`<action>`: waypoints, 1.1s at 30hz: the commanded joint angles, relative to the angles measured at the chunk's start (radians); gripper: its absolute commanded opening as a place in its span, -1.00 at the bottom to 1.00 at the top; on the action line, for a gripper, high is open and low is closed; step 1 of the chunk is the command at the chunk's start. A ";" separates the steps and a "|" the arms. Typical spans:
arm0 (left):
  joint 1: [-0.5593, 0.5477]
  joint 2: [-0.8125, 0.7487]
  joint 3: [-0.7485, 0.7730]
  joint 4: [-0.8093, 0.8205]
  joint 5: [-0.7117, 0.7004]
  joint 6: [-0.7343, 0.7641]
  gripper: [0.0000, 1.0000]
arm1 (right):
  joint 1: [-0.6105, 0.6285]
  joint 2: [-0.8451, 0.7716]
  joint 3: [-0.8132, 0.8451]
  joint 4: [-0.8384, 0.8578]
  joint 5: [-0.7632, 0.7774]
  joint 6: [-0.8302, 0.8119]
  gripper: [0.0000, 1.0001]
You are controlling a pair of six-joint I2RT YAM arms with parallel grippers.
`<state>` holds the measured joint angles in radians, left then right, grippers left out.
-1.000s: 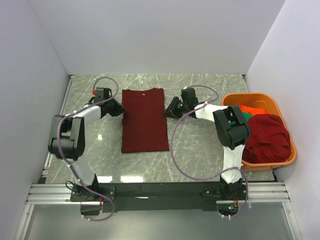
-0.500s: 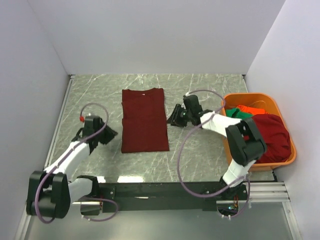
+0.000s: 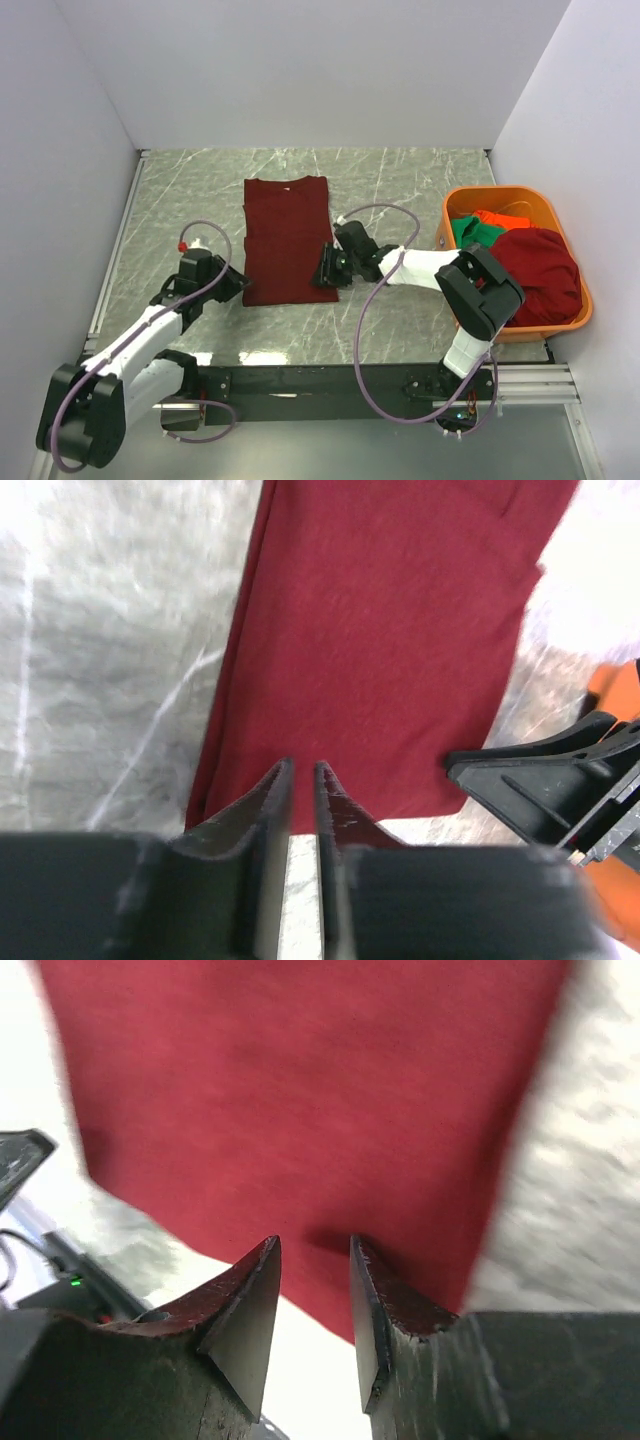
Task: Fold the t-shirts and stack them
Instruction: Fold the tshirt
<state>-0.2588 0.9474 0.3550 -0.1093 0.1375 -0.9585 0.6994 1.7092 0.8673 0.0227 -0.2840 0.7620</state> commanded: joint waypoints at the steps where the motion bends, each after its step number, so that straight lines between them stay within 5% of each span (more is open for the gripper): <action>1: -0.039 0.062 -0.014 0.048 -0.018 -0.012 -0.74 | -0.005 -0.005 -0.040 0.040 0.037 0.013 -0.18; 8: -0.089 0.103 -0.031 -0.085 -0.151 -0.089 -0.95 | -0.005 -0.045 -0.134 0.049 0.065 0.031 -0.18; 15: -0.089 0.065 0.005 -0.191 -0.237 -0.094 -0.91 | -0.024 -0.101 -0.201 0.034 0.083 0.028 -0.18; 18: -0.089 0.045 0.050 -0.239 -0.240 -0.085 -0.78 | -0.041 -0.161 -0.224 0.016 0.091 0.022 -0.18; 22: -0.088 0.008 0.104 -0.375 -0.326 -0.120 -0.27 | -0.063 -0.226 -0.248 -0.017 0.106 -0.009 -0.17; 25: -0.086 -0.030 0.128 -0.444 -0.346 -0.144 -0.12 | -0.080 -0.266 -0.281 -0.037 0.095 -0.018 -0.14; 33: -0.086 -0.019 -0.008 -0.215 -0.147 -0.123 -0.14 | -0.078 -0.263 -0.340 0.051 0.014 0.025 -0.07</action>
<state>-0.3473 0.9161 0.3985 -0.4191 -0.0940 -1.0859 0.6216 1.4494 0.5591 0.0513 -0.2394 0.7719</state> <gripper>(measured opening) 0.434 0.465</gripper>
